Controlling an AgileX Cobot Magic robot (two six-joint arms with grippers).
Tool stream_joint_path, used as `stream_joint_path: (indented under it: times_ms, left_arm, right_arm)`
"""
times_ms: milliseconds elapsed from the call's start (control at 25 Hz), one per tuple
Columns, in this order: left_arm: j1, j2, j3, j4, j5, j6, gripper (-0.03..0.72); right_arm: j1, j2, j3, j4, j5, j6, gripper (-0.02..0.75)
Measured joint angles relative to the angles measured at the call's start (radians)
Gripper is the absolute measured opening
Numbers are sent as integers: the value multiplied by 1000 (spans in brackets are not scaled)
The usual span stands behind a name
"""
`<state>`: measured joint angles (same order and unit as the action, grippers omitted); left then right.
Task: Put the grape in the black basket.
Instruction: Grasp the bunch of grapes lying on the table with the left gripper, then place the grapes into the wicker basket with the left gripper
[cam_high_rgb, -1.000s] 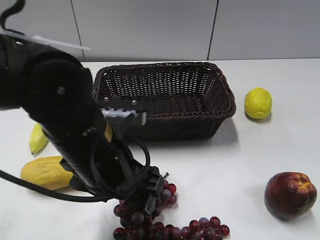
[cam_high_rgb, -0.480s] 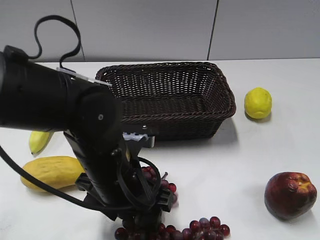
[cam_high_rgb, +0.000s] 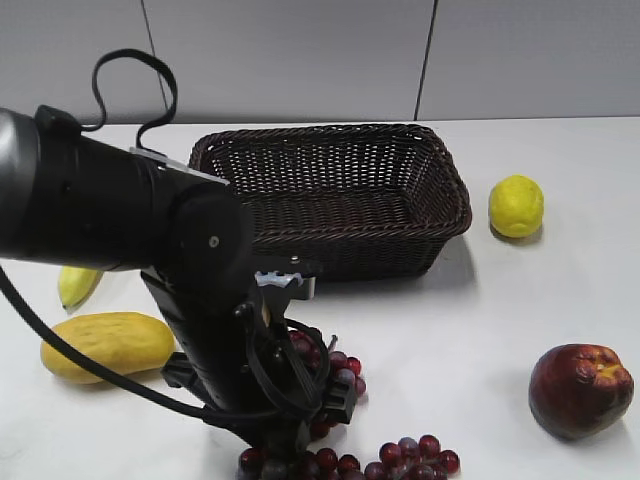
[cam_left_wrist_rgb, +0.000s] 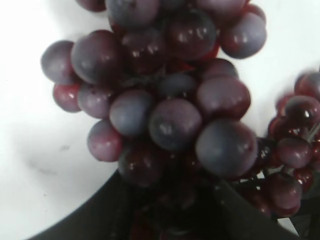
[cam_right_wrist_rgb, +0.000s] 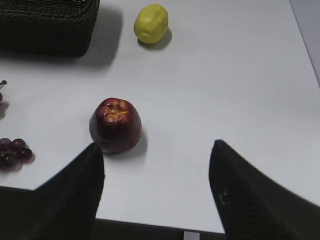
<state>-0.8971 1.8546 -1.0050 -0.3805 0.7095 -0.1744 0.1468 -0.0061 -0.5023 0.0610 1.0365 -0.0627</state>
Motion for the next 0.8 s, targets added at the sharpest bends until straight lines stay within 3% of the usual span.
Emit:
stream_joint_path:
  times_ms: [280,600,800]
  left_arm:
    - [0,-29,-1,49,1,0,251]
    - [0,-223,-6,195,7,1,186]
    - [0,-335,-82,305,37,6,166]
  right_arm:
    - [0,0,0,0,0,0,499]
    - [0,0,0,0,0,0,499]
    - [0,0,0,0,0,0,499]
